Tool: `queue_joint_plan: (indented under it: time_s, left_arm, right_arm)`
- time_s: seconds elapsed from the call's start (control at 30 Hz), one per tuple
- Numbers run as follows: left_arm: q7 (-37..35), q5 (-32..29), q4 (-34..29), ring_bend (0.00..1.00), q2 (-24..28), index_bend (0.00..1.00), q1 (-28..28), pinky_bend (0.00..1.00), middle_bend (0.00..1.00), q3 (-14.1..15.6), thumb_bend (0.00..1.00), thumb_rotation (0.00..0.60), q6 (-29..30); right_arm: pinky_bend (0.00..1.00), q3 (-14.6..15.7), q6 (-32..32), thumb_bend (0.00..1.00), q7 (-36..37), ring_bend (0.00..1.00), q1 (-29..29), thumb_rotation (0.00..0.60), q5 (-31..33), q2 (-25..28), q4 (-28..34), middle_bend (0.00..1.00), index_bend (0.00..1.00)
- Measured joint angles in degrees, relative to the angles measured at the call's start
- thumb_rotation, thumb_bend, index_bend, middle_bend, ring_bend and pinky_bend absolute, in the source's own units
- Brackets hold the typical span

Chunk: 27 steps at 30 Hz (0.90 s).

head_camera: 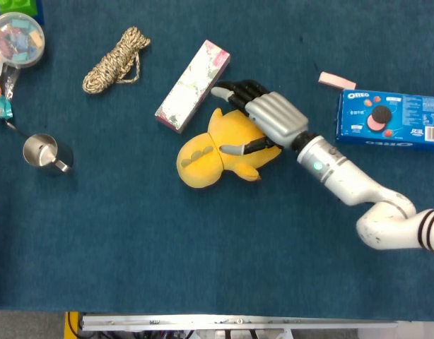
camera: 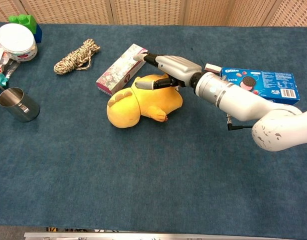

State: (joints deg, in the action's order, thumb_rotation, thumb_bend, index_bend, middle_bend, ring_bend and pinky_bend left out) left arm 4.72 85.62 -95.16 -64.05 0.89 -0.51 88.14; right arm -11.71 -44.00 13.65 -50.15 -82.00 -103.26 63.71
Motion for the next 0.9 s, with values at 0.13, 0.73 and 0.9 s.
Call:
queue_joint_plan:
  time_s: [0.13,0.73,0.9]
  left_arm:
    - [-0.12,-0.04,0.17,0.1,-0.02,0.06,-0.23,0.08,0.1,0.0,0.21,0.6,0.18]
    - [-0.17,0.12,0.8,0.1,-0.64,0.06,0.03,0.08,0.1,-0.2,0.21,0.6,-0.44]
    - [-0.23,-0.12,0.87,0.1,-0.64,0.06,-0.13,0.08,0.1,-0.26,0.21,0.6,-0.34]
  right_arm:
    - [0.0,1.42,0.06,0.0,-0.01,0.0,-0.28,0.094,-0.51,-0.54,-1.0,0.0,0.0]
    - [0.0,2.89,-4.02,0.0,1.33,0.0,0.79,0.094,-1.74,2.51,1.86,0.0,0.0]
    - [0.0,2.32,-2.42,0.0,1.03,0.0,-0.58,0.094,-0.81,0.58,-0.18,0.0,0.0]
